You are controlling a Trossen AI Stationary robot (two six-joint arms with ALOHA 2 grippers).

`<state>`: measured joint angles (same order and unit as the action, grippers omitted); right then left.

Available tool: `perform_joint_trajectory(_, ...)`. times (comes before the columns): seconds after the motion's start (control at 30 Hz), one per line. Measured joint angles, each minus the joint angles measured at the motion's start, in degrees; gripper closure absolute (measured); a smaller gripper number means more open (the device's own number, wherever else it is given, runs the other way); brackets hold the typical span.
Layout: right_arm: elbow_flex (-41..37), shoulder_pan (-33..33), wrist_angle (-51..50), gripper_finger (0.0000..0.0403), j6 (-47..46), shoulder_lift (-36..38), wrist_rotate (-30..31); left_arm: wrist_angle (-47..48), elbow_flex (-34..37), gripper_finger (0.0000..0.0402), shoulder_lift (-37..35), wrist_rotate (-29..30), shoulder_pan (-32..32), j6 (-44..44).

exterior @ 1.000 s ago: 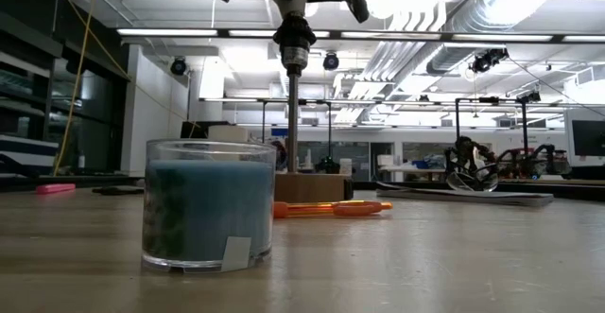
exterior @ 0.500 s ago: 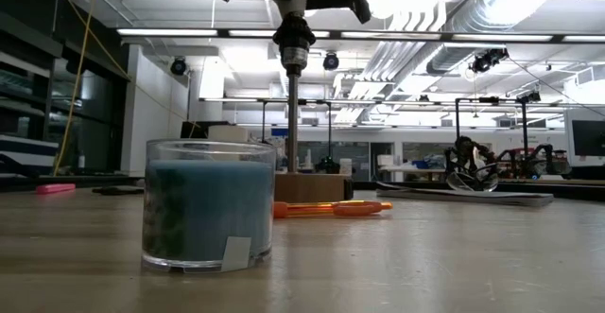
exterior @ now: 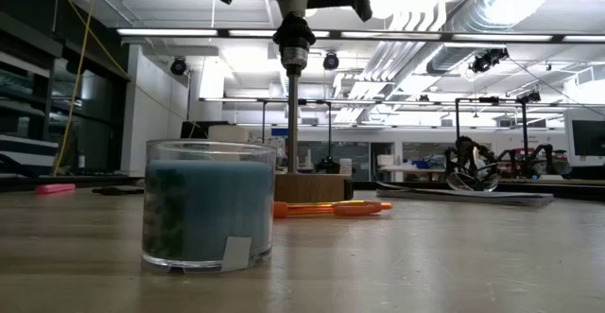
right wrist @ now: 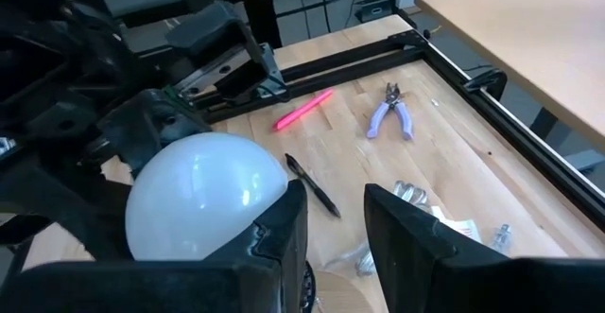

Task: Screw lightbulb
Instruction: Insert the light bulb into the lamp

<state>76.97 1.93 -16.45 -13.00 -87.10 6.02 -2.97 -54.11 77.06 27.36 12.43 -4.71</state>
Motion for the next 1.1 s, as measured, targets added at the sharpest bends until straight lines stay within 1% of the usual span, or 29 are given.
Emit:
perform_joint_trajectory(0.43, 0.0, 0.7, -2.9, 0.0299, 1.1, 3.2, -0.2, 0.0, 0.0, 0.0323, -1.2, 0.2, -0.1, 0.1)
perform_joint_trajectory(0.7, 0.0, 0.4, -4.1, 0.0299, 0.2, 3.0, -1.0, 0.7, 0.0, 0.0323, -1.3, -0.1, -0.1, 0.2)
perform_joint_trajectory(0.9, 0.0, 0.3, -5.2, 0.0299, -0.4, 2.7, -1.5, 3.1, 0.0, 0.0323, -1.3, 0.0, -0.1, 3.0)
perform_joint_trajectory(1.1, 0.0, 0.2, -5.3, 0.0299, -1.5, 2.7, -2.0, 3.2, 0.0, 0.0323, -1.3, -1.4, -0.1, 3.1)
